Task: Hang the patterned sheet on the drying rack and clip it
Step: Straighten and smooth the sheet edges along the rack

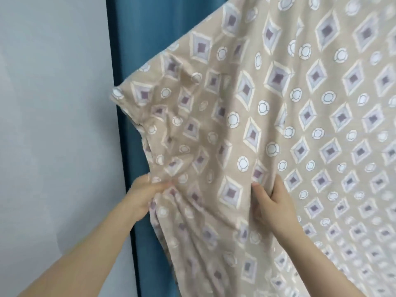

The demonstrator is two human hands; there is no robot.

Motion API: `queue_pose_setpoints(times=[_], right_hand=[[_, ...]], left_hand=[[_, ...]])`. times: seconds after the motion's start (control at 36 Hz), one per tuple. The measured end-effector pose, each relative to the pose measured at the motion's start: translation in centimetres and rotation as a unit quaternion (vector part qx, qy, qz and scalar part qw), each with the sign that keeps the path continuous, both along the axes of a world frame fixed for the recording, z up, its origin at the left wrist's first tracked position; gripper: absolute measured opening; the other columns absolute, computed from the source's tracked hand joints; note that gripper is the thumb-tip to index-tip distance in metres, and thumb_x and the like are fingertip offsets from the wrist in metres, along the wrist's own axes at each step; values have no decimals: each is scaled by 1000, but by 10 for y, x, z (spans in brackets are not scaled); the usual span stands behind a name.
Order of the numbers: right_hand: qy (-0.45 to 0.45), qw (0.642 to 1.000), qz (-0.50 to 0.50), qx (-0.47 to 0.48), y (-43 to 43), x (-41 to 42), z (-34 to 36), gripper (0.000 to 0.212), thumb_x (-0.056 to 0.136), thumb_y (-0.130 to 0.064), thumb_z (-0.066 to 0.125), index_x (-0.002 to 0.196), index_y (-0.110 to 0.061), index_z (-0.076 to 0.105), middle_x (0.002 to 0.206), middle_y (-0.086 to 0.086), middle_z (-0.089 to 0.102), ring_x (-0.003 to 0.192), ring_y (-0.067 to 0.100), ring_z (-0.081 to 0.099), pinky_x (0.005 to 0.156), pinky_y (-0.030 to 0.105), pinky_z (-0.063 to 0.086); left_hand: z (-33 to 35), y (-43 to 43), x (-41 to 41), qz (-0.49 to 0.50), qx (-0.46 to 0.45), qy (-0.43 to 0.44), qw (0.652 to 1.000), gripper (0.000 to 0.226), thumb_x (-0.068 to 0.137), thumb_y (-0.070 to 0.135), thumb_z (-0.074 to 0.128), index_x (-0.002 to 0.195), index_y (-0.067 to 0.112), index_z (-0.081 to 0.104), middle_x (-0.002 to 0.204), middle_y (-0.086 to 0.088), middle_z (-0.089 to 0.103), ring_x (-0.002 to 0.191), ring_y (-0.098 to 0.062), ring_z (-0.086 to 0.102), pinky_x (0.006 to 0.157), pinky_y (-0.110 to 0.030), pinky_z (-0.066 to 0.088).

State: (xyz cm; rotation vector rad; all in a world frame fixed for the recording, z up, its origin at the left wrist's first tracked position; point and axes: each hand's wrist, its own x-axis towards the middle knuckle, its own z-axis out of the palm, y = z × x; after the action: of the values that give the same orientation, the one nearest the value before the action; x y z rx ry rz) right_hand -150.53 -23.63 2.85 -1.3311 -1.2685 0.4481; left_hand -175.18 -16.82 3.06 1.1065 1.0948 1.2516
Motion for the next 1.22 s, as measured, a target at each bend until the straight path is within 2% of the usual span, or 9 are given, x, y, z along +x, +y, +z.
queue_pose_setpoints(times=[0.11,0.31,0.39,0.47,0.56,0.67,0.89,1.08,1.22], right_hand=[[4,1000,5,-10,-5,3,2,17,92,-29,51,109,-26,48,86,-4,58,76,16,57,68,23,42],[5,999,28,-31,-8,-1,0,17,94,-25,46,106,-36,43,90,-12,54,79,-2,52,67,12,36],[9,999,24,-39,-10,3,-4,15,94,-26,45,105,-36,44,93,-11,58,83,4,55,68,10,36],[22,999,14,-45,-13,9,-11,14,94,-24,45,106,-31,48,92,-7,60,79,6,56,59,5,37],[38,998,14,-57,-17,11,-22,16,95,-22,46,109,-27,51,90,-4,61,72,2,55,52,1,38],[59,995,25,-76,-22,10,-38,14,95,-25,47,108,-24,52,86,-3,61,64,9,55,55,10,42],[52,988,61,-128,-42,10,-83,16,92,-26,52,106,-22,56,91,0,61,80,12,55,67,13,43],[7,967,117,-226,-69,12,-127,18,83,-22,67,96,-23,54,87,-8,63,69,2,55,58,7,41],[-55,948,123,-289,-81,25,-155,24,84,-21,64,106,-25,55,94,-2,66,66,3,56,67,17,46]], left_hand=[[7,21,-26,169,65,-182,966,8,85,7,63,80,13,60,65,0,69,67,-16,63,61,-29,53],[-20,49,37,171,-23,209,963,61,80,28,67,132,15,39,126,-11,52,108,-32,54,91,-38,47],[-22,33,70,191,3,328,925,55,79,33,69,123,17,41,123,-9,40,111,-30,46,90,-37,42],[-25,20,87,68,42,228,970,21,90,30,55,97,10,55,107,-9,55,89,-21,53,73,-29,42],[-26,-1,87,-162,-47,73,983,45,96,49,34,104,17,65,106,1,70,98,-17,64,88,-30,49],[-44,-18,74,-234,-20,-7,972,56,92,55,20,107,21,63,105,5,71,102,-13,64,92,-32,47],[-90,-46,54,-360,0,213,908,74,60,27,81,117,47,38,126,20,53,117,1,50,99,-22,43],[-139,-68,56,-273,-17,274,922,47,77,14,74,114,31,51,115,12,63,107,-5,59,91,-20,48],[-173,-90,67,-268,-9,415,869,8,87,29,62,90,22,64,88,9,66,81,-4,61,74,-16,49]])
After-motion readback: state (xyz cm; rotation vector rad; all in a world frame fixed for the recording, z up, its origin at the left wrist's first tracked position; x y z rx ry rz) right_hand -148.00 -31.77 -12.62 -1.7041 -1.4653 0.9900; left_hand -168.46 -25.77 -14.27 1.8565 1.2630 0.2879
